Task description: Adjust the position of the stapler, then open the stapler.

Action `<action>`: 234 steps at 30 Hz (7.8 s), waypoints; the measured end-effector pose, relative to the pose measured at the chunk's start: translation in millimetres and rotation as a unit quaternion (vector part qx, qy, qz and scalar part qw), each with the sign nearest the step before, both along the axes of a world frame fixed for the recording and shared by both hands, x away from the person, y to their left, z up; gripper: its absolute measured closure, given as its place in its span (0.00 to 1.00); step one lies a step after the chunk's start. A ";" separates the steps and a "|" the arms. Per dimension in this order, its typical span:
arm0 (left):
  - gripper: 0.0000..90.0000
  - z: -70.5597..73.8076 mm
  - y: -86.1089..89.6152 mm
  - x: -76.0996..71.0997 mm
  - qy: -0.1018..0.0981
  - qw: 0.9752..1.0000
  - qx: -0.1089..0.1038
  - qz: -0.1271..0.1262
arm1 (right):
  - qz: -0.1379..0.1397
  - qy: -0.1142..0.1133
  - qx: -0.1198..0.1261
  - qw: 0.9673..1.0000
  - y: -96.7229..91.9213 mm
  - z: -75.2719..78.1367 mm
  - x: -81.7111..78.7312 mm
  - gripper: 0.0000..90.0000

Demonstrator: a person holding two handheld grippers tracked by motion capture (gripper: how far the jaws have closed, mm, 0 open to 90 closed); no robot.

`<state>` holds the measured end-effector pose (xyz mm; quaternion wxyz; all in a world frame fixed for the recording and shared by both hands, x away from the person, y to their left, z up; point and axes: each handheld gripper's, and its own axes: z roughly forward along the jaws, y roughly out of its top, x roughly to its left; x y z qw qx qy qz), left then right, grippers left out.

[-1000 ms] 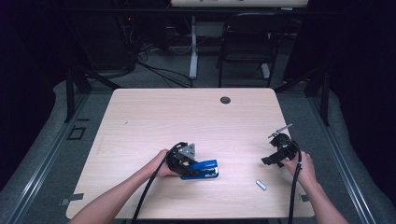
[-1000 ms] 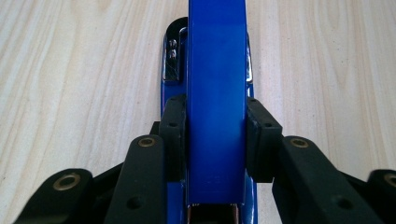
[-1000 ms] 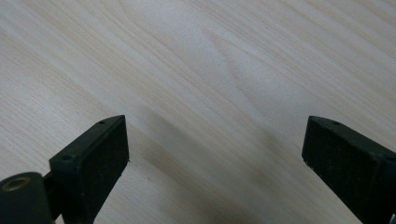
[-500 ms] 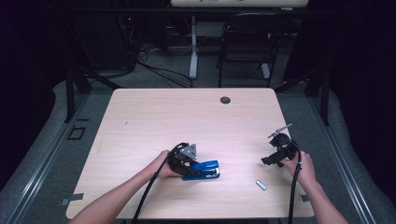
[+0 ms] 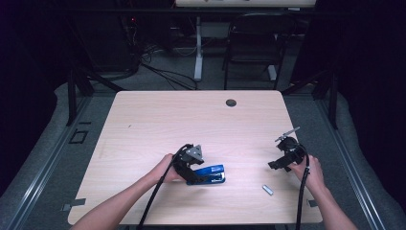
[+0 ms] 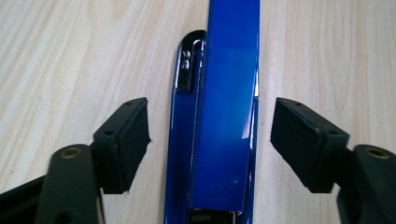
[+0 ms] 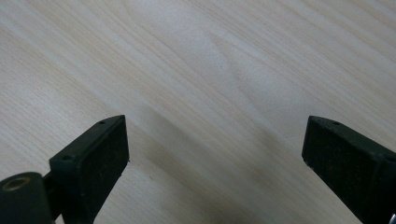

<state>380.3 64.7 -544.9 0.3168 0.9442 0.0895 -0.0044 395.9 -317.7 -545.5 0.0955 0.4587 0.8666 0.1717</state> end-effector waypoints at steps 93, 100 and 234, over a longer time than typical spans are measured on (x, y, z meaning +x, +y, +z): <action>0.73 23.4 -40.5 -6.8 -0.042 0.997 -0.045 -0.036 | 0.100 0.066 0.250 0.961 139.6 7.3 -24.0 1.00; 0.73 26.5 -35.8 -7.0 -0.044 0.997 -0.053 -0.038 | 0.094 0.051 0.252 0.962 139.4 6.2 -21.6 1.00; 0.70 2.1 103.6 -11.2 0.041 0.997 0.059 0.042 | 0.153 -0.026 0.131 0.979 162.4 7.0 -35.7 1.00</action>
